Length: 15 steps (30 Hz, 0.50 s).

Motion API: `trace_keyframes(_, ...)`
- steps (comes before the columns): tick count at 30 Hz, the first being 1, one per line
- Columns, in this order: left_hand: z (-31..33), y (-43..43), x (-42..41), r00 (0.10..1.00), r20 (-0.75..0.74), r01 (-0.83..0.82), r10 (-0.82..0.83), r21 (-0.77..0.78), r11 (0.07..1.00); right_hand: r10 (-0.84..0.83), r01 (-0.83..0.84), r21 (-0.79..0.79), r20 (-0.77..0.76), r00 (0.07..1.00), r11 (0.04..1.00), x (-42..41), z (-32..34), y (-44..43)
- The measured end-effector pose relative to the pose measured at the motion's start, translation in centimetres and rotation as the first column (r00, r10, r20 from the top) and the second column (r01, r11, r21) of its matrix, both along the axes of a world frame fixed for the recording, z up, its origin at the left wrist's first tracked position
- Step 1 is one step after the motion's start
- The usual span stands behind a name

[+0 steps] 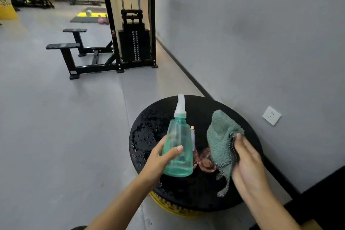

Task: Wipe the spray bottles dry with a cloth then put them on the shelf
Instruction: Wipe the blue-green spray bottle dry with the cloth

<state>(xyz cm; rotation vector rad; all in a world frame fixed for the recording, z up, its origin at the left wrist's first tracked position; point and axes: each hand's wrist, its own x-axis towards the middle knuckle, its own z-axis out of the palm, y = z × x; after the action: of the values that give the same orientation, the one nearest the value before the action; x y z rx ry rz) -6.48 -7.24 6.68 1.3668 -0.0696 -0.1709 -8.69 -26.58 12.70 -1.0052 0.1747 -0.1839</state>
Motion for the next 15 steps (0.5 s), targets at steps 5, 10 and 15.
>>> trace_keyframes(5, 2.7, -1.8, -1.9, 0.997, 0.048, 0.052, -0.052, 0.001, 0.999, 0.006, 0.072, -0.392, 0.194, 0.981, 0.917, -1.8, 2.7, 4.0)
trace_keyframes(10, 4.8, -3.5, -3.8, 0.995, 0.090, 0.044, -0.046, 0.026, 0.999, 0.217, 0.208, -0.830, 0.362, 0.907, 0.517, -3.3, 2.5, 5.3)
trace_keyframes(15, 5.7, -4.1, -5.5, 0.999, -0.008, 0.040, -0.041, -0.027, 0.999, 0.297, 0.310, -0.903, 0.396, 0.869, 0.297, -3.7, 3.8, 4.8)
